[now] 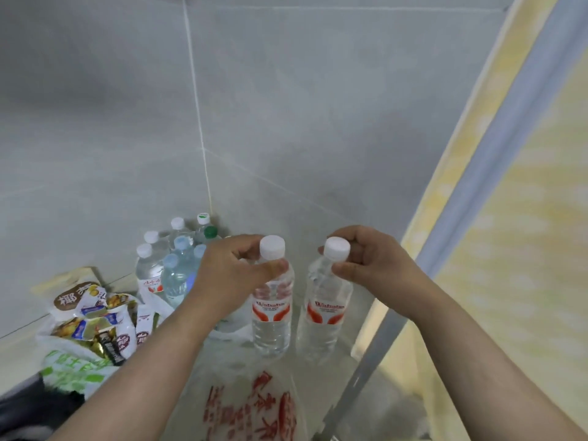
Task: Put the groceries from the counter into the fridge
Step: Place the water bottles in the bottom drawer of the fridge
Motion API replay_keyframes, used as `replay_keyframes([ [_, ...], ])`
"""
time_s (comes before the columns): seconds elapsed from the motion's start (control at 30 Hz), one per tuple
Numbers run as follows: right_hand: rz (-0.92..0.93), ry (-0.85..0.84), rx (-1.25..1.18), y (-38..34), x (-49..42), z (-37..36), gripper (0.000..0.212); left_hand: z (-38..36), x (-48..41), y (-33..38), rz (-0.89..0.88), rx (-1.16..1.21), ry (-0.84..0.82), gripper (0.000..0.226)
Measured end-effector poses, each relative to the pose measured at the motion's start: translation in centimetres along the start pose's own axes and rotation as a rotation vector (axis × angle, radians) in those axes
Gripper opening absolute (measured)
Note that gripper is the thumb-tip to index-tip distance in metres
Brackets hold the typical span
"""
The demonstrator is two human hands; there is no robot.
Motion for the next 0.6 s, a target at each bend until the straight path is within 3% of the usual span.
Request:
replay_keyframes([
  [0.6,-0.077,0.363,0.058,0.1,18.5,18.8,0.037,-15.3,10.3,11.5,-0.134,0.116,-0.308,0.028],
])
Point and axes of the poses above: each hand's wrist, its own x-axis away from the middle knuckle, its own z-axis out of the back of the hand, y = z × x, the point moved 6 cm from there along -x, towards the middle knuckle, and after that the axes turned 9 degrees about y, right-handed, at the moved point
